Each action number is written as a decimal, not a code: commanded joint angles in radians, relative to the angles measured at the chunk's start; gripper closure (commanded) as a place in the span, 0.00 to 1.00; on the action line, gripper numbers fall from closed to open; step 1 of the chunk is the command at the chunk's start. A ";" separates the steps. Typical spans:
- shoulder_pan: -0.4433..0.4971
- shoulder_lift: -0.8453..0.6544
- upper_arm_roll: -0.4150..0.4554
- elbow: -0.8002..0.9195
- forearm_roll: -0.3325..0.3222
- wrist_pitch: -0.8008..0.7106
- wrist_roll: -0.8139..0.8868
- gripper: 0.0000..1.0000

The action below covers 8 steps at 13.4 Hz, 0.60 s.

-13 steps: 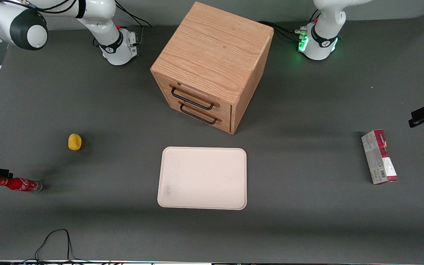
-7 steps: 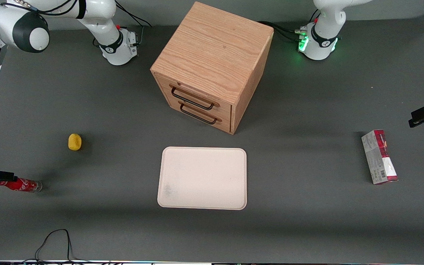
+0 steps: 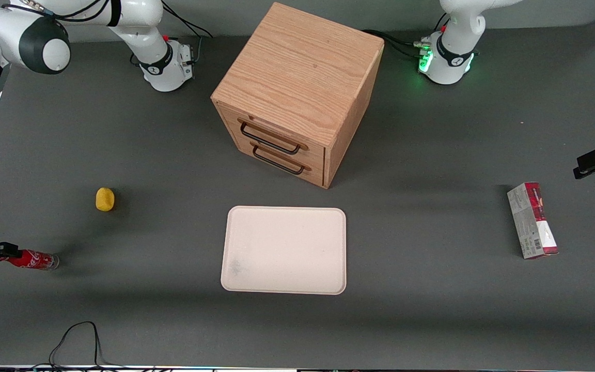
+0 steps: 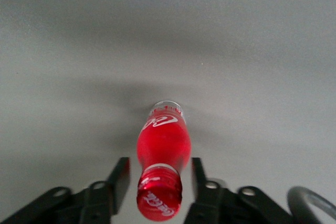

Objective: Place coke bottle on tray
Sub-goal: 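Close the right gripper around the red bottle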

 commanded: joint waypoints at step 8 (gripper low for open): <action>0.000 -0.081 -0.009 0.021 -0.003 -0.053 -0.111 1.00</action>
